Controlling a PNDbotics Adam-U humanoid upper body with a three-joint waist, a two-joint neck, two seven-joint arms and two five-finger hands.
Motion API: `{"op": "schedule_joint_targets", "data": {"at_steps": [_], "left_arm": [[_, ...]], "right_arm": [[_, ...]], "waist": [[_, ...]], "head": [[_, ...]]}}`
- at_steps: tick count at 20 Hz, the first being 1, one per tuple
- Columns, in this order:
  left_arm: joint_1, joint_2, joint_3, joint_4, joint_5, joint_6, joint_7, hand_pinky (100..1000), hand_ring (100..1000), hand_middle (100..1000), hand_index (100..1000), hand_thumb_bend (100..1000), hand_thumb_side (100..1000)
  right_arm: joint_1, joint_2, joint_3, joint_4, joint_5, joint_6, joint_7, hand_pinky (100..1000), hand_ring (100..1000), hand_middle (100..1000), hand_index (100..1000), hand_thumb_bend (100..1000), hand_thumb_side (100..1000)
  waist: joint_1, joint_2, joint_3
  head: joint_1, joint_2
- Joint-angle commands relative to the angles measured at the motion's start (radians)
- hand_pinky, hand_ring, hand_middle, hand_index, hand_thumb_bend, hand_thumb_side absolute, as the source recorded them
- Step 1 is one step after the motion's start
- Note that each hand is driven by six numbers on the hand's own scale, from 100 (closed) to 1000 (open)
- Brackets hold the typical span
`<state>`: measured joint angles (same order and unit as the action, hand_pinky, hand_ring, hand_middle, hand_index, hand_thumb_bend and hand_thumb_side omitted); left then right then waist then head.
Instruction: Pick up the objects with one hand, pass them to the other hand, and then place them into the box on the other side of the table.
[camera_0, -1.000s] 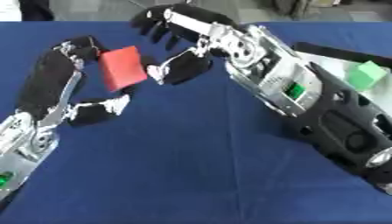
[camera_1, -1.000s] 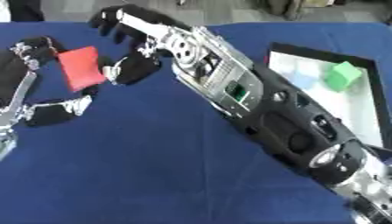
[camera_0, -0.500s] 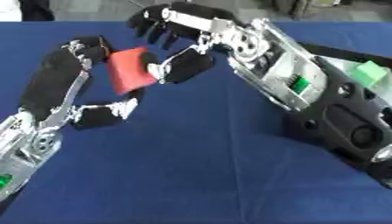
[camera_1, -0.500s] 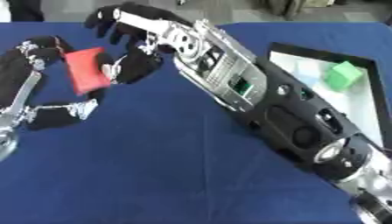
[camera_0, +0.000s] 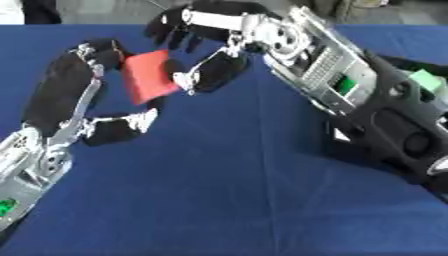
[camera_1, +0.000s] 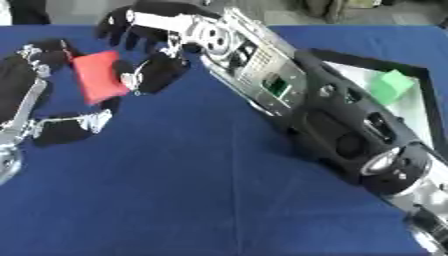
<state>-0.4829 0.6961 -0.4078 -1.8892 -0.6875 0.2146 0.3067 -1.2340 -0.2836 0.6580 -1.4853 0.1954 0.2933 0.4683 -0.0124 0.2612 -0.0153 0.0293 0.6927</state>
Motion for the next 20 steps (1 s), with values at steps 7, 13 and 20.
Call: {"op": "schedule_joint_targets", "data": {"at_steps": [7,13,20], "left_arm": [[-0.009,0.010,0.018,0.026,-0.009,0.018,0.013,643,534,516,552,100,313],[-0.020,-0.005,0.018,0.035,-0.009,0.020,0.024,640,532,514,551,100,310],[-0.037,-0.024,0.020,0.047,-0.022,0.042,0.045,630,528,510,548,100,314]], "right_arm": [[-0.045,-0.040,-0.025,-0.024,0.026,-0.018,0.021,813,849,835,910,160,100],[-0.048,-0.030,-0.017,-0.016,0.075,-0.046,0.029,826,850,836,909,199,100],[-0.051,-0.017,-0.006,0.006,0.102,-0.074,0.052,836,853,836,910,228,100]], "waist": [[0.003,-0.031,-0.008],[0.003,-0.030,-0.007],[0.003,-0.030,-0.006]], "head": [[0.001,0.005],[-0.002,0.002],[-0.002,-0.001]]}}
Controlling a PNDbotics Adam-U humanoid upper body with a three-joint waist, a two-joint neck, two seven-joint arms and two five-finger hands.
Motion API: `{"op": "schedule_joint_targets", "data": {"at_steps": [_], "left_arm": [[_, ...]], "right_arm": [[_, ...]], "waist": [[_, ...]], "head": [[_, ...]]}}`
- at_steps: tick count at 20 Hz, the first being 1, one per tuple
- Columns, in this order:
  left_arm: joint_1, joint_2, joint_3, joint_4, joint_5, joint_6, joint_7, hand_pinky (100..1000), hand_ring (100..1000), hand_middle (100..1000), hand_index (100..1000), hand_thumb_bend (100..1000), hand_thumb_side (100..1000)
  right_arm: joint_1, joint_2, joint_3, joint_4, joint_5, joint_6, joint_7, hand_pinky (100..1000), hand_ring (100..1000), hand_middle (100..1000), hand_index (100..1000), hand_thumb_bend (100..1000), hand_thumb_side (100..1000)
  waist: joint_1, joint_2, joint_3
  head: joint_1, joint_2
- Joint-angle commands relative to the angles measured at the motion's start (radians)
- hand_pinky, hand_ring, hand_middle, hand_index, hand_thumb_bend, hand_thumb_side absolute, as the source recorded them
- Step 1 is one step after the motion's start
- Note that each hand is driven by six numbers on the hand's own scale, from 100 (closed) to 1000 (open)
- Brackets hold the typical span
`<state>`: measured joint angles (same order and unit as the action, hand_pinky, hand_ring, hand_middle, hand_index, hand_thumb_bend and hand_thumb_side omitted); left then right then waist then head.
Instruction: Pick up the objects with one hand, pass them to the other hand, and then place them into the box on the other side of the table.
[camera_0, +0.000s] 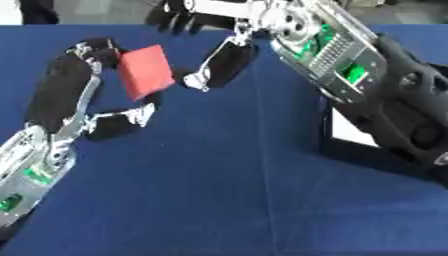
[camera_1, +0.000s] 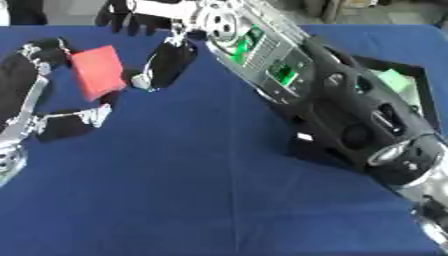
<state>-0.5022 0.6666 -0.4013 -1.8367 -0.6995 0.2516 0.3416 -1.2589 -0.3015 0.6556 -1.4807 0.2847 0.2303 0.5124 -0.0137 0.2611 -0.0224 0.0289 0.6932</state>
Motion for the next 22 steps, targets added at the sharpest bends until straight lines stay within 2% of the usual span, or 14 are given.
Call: {"op": "schedule_joint_targets", "data": {"at_steps": [1,6,12,22], "left_arm": [[-0.021,0.003,0.013,-0.004,-0.015,0.004,0.013,630,529,511,549,100,308],[-0.030,-0.007,0.013,0.000,-0.036,0.004,0.022,630,529,511,549,100,307],[-0.034,-0.016,0.006,0.000,-0.032,-0.003,0.017,631,528,511,549,100,311],[-0.034,-0.022,0.000,-0.024,-0.027,-0.017,0.024,631,527,509,547,100,308]], "right_arm": [[-0.025,0.005,-0.001,0.006,0.015,-0.014,0.011,836,853,836,910,225,100],[-0.018,0.027,0.005,0.024,0.029,-0.025,0.012,834,851,834,909,233,100],[-0.011,0.048,0.007,0.032,0.056,-0.015,-0.014,831,846,829,906,253,100],[-0.002,0.063,0.013,0.053,0.144,-0.010,-0.049,839,833,813,893,257,100]], "waist": [[0.004,-0.030,0.002],[0.007,-0.033,0.006],[0.008,-0.032,0.007],[0.009,-0.027,0.011]], "head": [[-0.002,-0.002],[-0.003,-0.006],[-0.006,-0.012],[-0.008,-0.023]]}}
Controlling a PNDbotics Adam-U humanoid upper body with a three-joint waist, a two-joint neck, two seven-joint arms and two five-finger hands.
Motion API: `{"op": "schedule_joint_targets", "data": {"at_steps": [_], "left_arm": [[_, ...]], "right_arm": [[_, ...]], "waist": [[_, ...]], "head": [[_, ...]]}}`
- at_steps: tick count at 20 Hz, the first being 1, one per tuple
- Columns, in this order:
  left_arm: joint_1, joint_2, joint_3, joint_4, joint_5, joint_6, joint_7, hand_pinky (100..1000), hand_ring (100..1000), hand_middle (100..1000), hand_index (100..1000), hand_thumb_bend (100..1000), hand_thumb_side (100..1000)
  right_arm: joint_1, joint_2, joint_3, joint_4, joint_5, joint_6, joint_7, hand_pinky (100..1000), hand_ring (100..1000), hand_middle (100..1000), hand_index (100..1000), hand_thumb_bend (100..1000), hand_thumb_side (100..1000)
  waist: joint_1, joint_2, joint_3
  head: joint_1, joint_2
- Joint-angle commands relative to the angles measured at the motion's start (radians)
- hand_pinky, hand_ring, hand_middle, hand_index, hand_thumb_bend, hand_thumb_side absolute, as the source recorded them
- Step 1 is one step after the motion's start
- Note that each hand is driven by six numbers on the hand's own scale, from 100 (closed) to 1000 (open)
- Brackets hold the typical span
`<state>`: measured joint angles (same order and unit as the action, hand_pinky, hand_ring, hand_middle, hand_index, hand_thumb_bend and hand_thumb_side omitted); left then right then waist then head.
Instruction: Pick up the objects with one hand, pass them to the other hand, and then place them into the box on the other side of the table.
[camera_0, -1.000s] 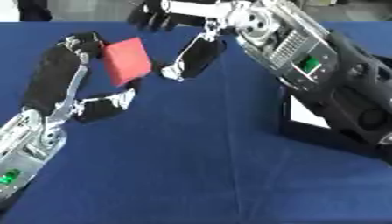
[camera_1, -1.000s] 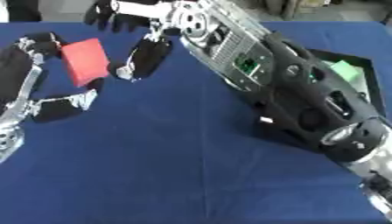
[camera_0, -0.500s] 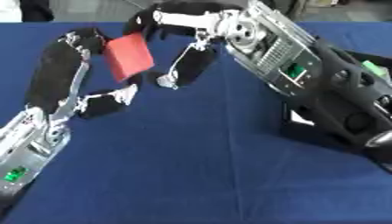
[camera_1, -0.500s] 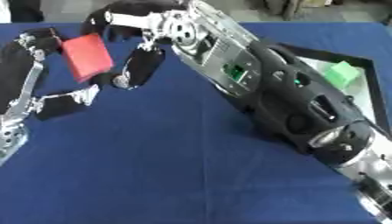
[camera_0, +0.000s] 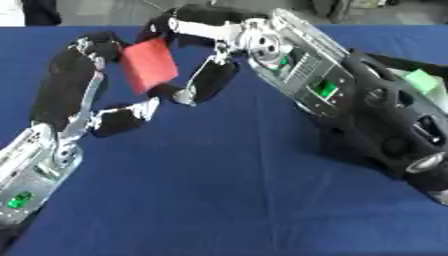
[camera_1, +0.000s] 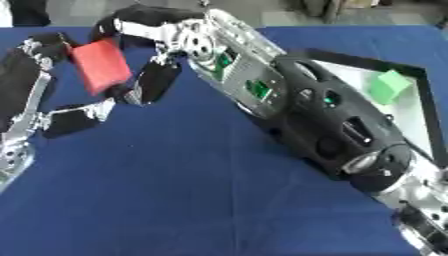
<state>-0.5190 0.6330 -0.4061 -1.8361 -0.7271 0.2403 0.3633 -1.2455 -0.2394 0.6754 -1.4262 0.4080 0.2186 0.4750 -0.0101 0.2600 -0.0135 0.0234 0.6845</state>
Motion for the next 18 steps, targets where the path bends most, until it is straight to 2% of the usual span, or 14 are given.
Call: {"op": "schedule_joint_targets", "data": {"at_steps": [1,13,18], "left_arm": [[-0.016,0.012,0.004,-0.028,-0.001,-0.007,0.003,631,527,509,547,100,306],[-0.019,0.009,-0.004,-0.033,-0.010,-0.019,-0.006,634,528,511,548,100,306],[-0.023,0.008,-0.009,-0.028,-0.014,-0.026,-0.019,640,535,517,554,100,305]], "right_arm": [[-0.015,0.001,-0.006,0.000,0.026,0.002,-0.014,839,831,810,892,259,100],[-0.016,0.009,-0.007,0.004,0.021,0.009,-0.051,823,808,758,860,166,100],[-0.017,0.010,-0.005,0.005,0.011,0.011,-0.068,819,803,748,849,157,100]], "waist": [[0.005,-0.025,0.002],[0.007,-0.022,0.003],[0.008,-0.022,0.002]], "head": [[-0.002,-0.016],[-0.003,-0.015],[-0.003,-0.012]]}}
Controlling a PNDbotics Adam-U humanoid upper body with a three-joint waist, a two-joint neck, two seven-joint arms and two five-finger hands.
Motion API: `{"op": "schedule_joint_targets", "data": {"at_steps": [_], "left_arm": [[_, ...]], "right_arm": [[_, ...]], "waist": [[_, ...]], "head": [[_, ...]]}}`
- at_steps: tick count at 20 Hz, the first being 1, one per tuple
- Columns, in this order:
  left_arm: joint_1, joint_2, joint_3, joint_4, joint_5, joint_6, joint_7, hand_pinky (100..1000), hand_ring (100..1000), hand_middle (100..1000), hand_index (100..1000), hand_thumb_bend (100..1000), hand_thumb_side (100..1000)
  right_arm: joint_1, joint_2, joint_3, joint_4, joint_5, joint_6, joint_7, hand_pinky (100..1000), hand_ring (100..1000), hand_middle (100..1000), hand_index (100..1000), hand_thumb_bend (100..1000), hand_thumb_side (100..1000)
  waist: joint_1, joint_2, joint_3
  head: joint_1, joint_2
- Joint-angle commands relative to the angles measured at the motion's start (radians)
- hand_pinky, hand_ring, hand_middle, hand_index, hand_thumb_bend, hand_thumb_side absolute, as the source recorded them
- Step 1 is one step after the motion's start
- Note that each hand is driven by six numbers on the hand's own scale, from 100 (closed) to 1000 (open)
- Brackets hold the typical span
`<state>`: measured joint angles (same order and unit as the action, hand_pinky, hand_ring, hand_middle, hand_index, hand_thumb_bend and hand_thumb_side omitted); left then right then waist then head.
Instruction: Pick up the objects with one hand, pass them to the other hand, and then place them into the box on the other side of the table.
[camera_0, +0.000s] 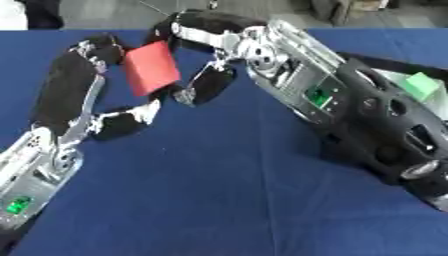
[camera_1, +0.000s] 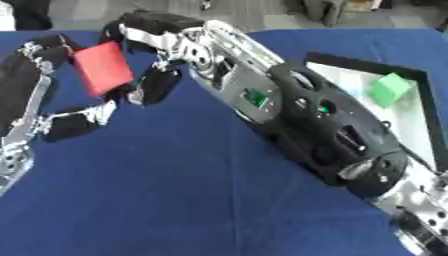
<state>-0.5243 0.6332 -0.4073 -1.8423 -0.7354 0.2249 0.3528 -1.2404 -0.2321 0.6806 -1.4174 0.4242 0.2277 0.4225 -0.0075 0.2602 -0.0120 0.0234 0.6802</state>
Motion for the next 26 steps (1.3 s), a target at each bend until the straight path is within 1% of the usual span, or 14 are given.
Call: {"op": "schedule_joint_targets", "data": {"at_steps": [1,5,8,10,14,16,18,19,20,23,26], "left_arm": [[-0.019,0.008,-0.007,-0.022,-0.006,-0.012,-0.011,642,539,521,556,100,304],[-0.019,0.008,-0.008,-0.020,-0.012,-0.013,-0.021,658,570,546,582,100,297],[-0.018,0.009,-0.008,-0.017,-0.020,-0.010,-0.032,674,604,584,632,101,278],[-0.017,0.011,-0.007,-0.016,-0.027,-0.009,-0.043,684,618,600,658,134,265],[-0.012,0.020,-0.007,-0.016,-0.043,-0.021,-0.083,715,671,657,725,258,255],[-0.011,0.024,-0.002,-0.017,-0.052,-0.030,-0.103,726,696,681,752,369,277],[-0.011,0.030,0.002,-0.018,-0.064,-0.039,-0.123,741,723,706,781,474,332],[-0.011,0.032,0.004,-0.018,-0.071,-0.042,-0.133,741,723,706,781,474,332],[-0.011,0.034,0.005,-0.017,-0.079,-0.045,-0.143,750,739,721,799,541,376],[-0.009,0.040,0.010,-0.013,-0.104,-0.049,-0.173,769,771,754,840,683,485],[-0.004,0.045,0.016,-0.011,-0.124,-0.041,-0.193,783,793,775,865,752,547]], "right_arm": [[-0.022,0.003,-0.010,-0.003,-0.007,0.002,-0.019,818,800,742,841,154,100],[-0.022,0.005,-0.011,-0.003,-0.015,0.005,-0.042,808,787,699,798,138,100],[-0.022,0.005,-0.011,-0.003,-0.022,0.007,-0.064,803,778,661,761,127,100],[-0.023,0.005,-0.010,-0.002,-0.025,0.008,-0.076,800,771,640,742,114,100],[-0.024,0.005,-0.011,0.002,-0.023,0.010,-0.098,797,754,606,712,105,100],[-0.023,0.005,-0.012,0.005,-0.021,0.012,-0.111,794,747,591,699,101,100],[-0.023,0.006,-0.011,0.008,-0.020,0.014,-0.122,793,743,585,694,100,100],[-0.022,0.006,-0.011,0.009,-0.020,0.015,-0.127,793,743,585,694,100,100],[-0.022,0.006,-0.011,0.010,-0.020,0.016,-0.130,792,739,578,688,100,100],[-0.023,0.005,-0.011,0.013,-0.018,0.019,-0.143,790,732,565,676,100,100],[-0.022,0.004,-0.012,0.016,-0.018,0.022,-0.155,788,727,559,671,100,100]], "waist": [[0.006,-0.023,0.000],[0.006,-0.023,0.001],[0.006,-0.024,0.001],[0.006,-0.024,0.000],[0.006,-0.025,0.000],[0.006,-0.025,0.000],[0.006,-0.025,0.001],[0.006,-0.025,0.001],[0.007,-0.025,0.002],[0.007,-0.025,0.002],[0.007,-0.025,0.003]], "head": [[-0.003,-0.007],[-0.005,-0.004],[-0.010,-0.001],[-0.012,0.003],[-0.017,0.007],[-0.018,0.006],[-0.019,0.006],[-0.019,0.007],[-0.020,0.006],[-0.020,0.006],[-0.021,0.007]]}}
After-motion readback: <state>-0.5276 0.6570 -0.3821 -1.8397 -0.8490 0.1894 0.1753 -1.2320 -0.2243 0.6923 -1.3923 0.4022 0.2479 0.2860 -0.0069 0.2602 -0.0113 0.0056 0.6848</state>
